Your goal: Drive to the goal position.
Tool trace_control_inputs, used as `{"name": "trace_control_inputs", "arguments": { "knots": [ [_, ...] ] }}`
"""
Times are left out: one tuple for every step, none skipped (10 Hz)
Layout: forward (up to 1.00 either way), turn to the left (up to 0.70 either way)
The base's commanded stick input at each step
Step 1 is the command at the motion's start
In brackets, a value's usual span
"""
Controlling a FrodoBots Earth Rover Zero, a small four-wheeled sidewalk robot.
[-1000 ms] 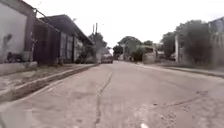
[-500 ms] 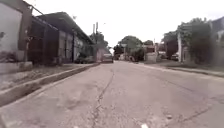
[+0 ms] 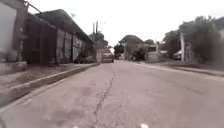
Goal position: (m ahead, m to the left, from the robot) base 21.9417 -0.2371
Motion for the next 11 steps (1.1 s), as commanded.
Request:
{"name": "trace_control_inputs", "arguments": {
  "knots": [
    [0.7,0.0],
    [0.7,0.0],
    [0.7,0.0],
    [0.7,0.0],
    [0.7,0.0],
    [0.7,0.0],
    [0.7,0.0],
    [0.7,0.0],
    [0.7,0.0],
    [0.7,0.0],
    [0.7,0.0]
  ]
}}
